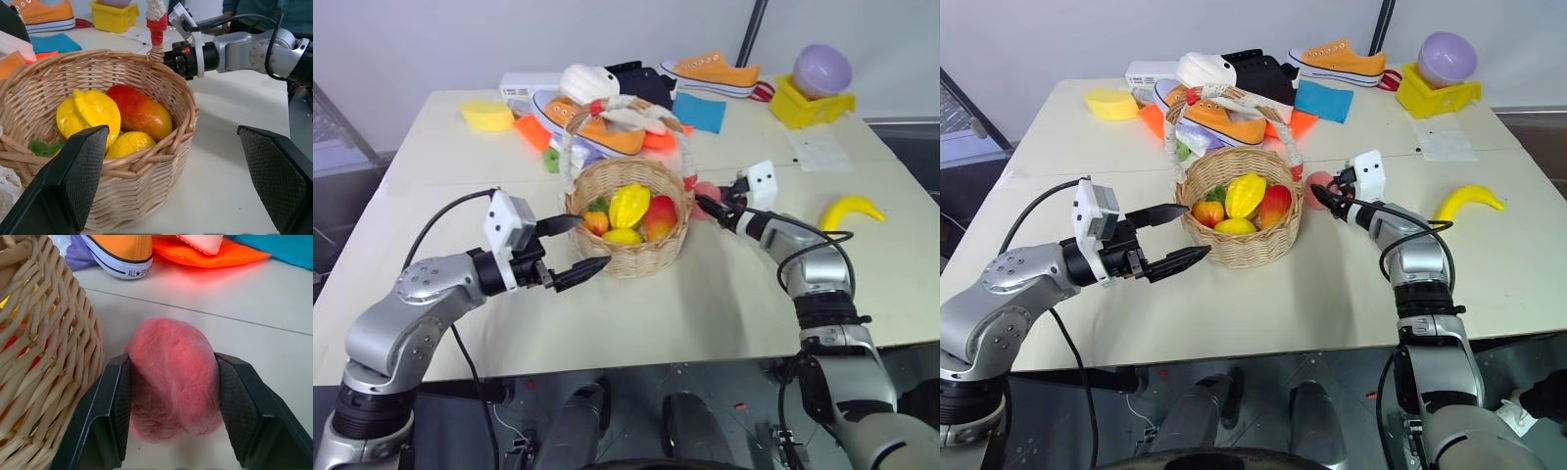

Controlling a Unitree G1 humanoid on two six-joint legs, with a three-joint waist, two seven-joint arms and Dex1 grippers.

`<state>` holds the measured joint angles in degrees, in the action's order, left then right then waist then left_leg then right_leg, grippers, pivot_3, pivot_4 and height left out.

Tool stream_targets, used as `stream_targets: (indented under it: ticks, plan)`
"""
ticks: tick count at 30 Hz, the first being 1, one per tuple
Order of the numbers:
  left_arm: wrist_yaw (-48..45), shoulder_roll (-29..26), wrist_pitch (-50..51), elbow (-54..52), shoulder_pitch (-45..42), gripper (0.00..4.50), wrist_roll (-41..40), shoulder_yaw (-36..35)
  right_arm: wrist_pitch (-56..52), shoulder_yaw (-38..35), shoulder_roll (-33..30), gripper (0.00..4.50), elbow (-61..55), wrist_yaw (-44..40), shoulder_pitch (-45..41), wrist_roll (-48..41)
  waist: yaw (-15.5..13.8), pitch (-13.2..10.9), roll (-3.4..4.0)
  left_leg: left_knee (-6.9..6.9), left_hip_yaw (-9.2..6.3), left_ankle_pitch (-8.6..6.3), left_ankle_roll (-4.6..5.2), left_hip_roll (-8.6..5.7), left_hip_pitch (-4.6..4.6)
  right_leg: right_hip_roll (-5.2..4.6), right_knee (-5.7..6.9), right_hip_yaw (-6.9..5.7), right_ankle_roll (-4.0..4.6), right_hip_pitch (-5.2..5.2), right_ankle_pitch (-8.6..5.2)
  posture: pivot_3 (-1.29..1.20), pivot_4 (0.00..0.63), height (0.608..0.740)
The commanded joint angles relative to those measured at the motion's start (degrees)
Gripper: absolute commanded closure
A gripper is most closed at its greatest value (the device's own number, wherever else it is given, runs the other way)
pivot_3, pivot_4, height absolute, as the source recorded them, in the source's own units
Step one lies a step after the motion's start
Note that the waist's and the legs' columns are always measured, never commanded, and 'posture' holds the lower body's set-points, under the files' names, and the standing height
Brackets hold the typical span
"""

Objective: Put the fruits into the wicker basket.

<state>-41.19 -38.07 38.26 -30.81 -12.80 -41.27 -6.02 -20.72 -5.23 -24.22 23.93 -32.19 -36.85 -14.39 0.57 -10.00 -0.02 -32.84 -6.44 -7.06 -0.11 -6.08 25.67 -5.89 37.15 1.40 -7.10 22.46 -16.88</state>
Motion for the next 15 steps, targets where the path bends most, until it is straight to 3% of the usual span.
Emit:
stream_targets:
  ticks: [1, 4, 9, 12, 15]
  plan:
    - [-0.3, -0.7, -1.9, -0.5, 0.8, 0.0, 1.2, -1.4, -2.4, -4.8, -5.1, 2.51, -9.1, 1.3, 3.7, -0.8, -0.2, 0.0, 0.04, 0.0, 0.0, 0.0, 0.0, 0.0, 0.02, -0.01, -0.01, 0.0, 0.0, 0.02, 0.0, 0.0, 0.15, 0.74]
    - [-1.1, -1.9, -3.0, 0.8, 2.1, 0.0, 2.4, -2.9, -7.0, -9.9, -11.8, 2.51, -21.8, -0.6, 11.9, -3.2, -1.3, -0.1, 0.1, 0.01, 0.0, -0.01, 0.02, -0.05, 0.22, -0.1, -0.05, 0.01, -0.01, 0.22, -0.01, 0.0, 0.15, 0.74]
    - [-3.5, -3.0, -5.2, 4.4, 3.1, 0.0, 3.1, -4.8, -13.8, -16.2, -19.1, 2.51, -40.7, -9.0, 22.9, -13.8, -0.4, -0.1, 0.11, 0.01, 0.03, -0.02, 0.02, 0.08, 0.59, -0.09, -0.02, 0.02, 0.01, 0.49, 0.0, 0.0, 0.15, 0.74]
    - [-5.8, -2.8, -7.1, 6.6, 2.9, 0.0, 3.3, -5.1, -19.5, -13.9, -19.8, 2.51, -52.2, -10.5, 22.5, -21.6, 0.7, -0.1, 0.14, 0.0, 0.06, -0.02, 0.03, 0.15, 0.59, -0.09, 0.0, 0.06, 0.03, 0.49, 0.01, 0.0, 0.15, 0.74]
    - [-7.0, -2.7, -7.9, 7.4, 2.7, 0.0, 3.2, -5.0, -23.1, -7.5, -16.1, 2.51, -56.3, -5.7, 16.8, -23.1, 1.0, -0.1, 0.12, 0.0, 0.1, -0.03, 0.02, 0.28, 0.6, -0.09, -0.02, 0.04, 0.11, 0.53, 0.04, 0.0, 0.15, 0.74]
